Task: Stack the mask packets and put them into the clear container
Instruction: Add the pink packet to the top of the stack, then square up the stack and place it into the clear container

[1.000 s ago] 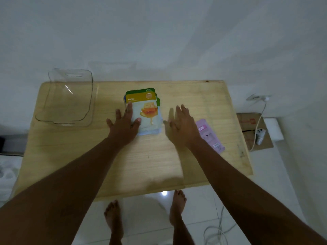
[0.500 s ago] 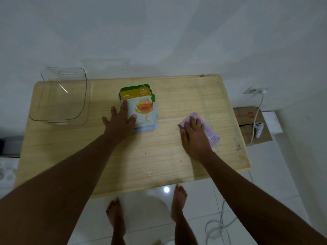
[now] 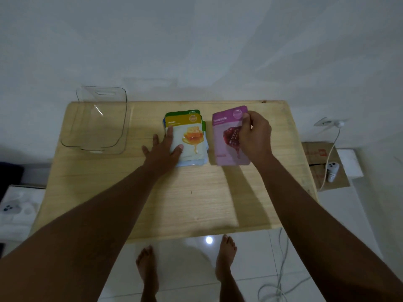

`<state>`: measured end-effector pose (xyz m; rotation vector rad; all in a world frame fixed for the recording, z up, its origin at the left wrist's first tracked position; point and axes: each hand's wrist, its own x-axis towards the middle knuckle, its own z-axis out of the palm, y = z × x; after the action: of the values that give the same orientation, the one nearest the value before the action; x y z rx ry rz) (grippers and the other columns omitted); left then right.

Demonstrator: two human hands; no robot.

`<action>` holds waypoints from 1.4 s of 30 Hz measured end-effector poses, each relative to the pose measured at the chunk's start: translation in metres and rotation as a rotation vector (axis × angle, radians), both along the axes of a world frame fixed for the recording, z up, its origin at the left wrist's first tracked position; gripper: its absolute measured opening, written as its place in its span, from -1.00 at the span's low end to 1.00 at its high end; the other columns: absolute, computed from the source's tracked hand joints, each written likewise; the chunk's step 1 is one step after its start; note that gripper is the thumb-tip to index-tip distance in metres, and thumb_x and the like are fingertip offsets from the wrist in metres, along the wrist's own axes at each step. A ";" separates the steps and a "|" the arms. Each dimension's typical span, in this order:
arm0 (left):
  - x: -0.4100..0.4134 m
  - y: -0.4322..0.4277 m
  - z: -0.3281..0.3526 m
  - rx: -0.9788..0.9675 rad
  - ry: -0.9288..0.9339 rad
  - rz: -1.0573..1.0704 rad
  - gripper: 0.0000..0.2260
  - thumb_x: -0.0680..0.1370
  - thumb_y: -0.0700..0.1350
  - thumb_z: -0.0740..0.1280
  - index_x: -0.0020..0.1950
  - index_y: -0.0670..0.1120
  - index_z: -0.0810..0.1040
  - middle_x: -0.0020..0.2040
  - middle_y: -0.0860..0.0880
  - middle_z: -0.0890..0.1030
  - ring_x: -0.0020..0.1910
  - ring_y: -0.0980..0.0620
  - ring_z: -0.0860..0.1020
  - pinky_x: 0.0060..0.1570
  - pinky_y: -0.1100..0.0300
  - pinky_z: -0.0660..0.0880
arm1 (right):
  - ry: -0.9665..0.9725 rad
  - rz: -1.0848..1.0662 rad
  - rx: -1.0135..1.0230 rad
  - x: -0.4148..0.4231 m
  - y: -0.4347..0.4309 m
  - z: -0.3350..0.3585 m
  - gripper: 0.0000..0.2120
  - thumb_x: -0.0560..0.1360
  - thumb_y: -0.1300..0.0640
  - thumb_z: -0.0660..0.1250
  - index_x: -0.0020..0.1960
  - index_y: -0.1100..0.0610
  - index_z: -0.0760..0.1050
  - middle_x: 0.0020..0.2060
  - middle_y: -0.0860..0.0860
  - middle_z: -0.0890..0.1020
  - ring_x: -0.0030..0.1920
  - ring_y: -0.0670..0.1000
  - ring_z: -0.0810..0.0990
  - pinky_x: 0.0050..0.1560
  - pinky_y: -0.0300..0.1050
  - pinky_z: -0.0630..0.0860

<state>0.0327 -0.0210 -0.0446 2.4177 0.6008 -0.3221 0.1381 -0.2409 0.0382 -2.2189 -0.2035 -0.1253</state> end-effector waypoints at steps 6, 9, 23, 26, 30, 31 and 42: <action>0.001 0.002 0.000 -0.020 0.014 -0.007 -0.34 0.64 0.17 0.09 0.61 0.09 -0.20 0.62 -0.14 0.08 0.59 -0.23 -0.14 0.44 -0.39 -0.22 | 0.159 0.061 0.063 0.009 0.066 -0.017 -0.73 0.65 0.19 0.16 -0.17 0.16 0.53 -0.26 0.11 0.59 -0.18 0.09 0.55 -0.14 -0.07 0.40; 0.000 0.002 0.003 -0.024 -0.001 -0.022 -0.38 0.66 0.12 0.08 0.61 0.07 -0.19 0.63 -0.09 0.07 0.59 -0.23 -0.12 0.44 -0.41 -0.18 | 0.178 0.055 0.057 0.003 0.087 -0.034 -0.72 0.66 0.21 0.15 -0.06 0.29 0.60 -0.16 0.21 0.66 -0.13 0.12 0.57 -0.15 -0.13 0.36; 0.011 0.016 0.013 -0.030 -0.086 0.146 -0.28 0.59 0.19 0.14 0.60 -0.03 -0.15 0.32 -0.24 0.55 0.19 -0.26 0.58 0.22 -0.21 0.48 | 0.268 0.062 -0.128 -0.011 0.096 -0.054 -0.37 0.59 -0.04 0.32 0.52 0.27 0.24 0.44 0.20 0.43 0.44 0.17 0.40 0.41 0.01 0.36; 0.018 0.022 0.027 -0.026 -0.143 0.304 -0.43 0.61 0.08 0.25 0.49 -0.24 0.29 0.28 -0.23 0.57 0.26 -0.20 0.53 0.21 0.03 0.42 | 0.352 0.003 -0.190 -0.008 0.085 -0.060 -0.24 0.48 -0.21 0.39 0.46 0.26 0.30 0.35 0.23 0.49 0.36 0.23 0.47 0.33 0.10 0.45; 0.027 0.022 0.033 -0.165 -0.003 0.464 -0.43 0.56 0.18 0.29 0.17 -0.35 0.56 0.13 -0.26 0.64 0.08 -0.23 0.61 -0.09 0.13 0.43 | 0.426 0.049 -0.196 -0.003 0.081 -0.064 -0.47 0.41 -0.23 0.46 -0.01 0.24 0.48 -0.12 0.10 0.61 -0.11 0.08 0.60 -0.15 -0.08 0.50; 0.030 0.021 0.033 -0.236 0.019 0.495 -0.43 0.54 0.19 0.32 0.10 -0.37 0.57 0.04 -0.26 0.65 -0.02 -0.25 0.65 -0.21 0.13 0.46 | 0.449 0.078 -0.189 -0.002 0.082 -0.062 -0.53 0.41 -0.23 0.48 -0.13 0.19 0.47 -0.24 0.04 0.59 -0.22 0.01 0.57 -0.20 -0.11 0.47; 0.052 0.026 0.040 -0.686 0.211 0.656 -0.73 0.53 -0.11 0.42 0.12 -0.20 0.44 -0.05 -0.19 0.59 -0.18 -0.15 0.57 -0.26 -0.02 0.49 | 0.704 0.221 -0.178 0.019 0.108 -0.056 -0.44 0.29 -0.10 0.62 0.06 0.27 0.57 -0.09 0.07 0.65 -0.11 0.01 0.61 -0.05 -0.18 0.60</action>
<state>0.0849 0.0047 -0.0048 1.4499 1.1184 -0.4142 0.1567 -0.1334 -0.0176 -2.2545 -0.0658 0.8091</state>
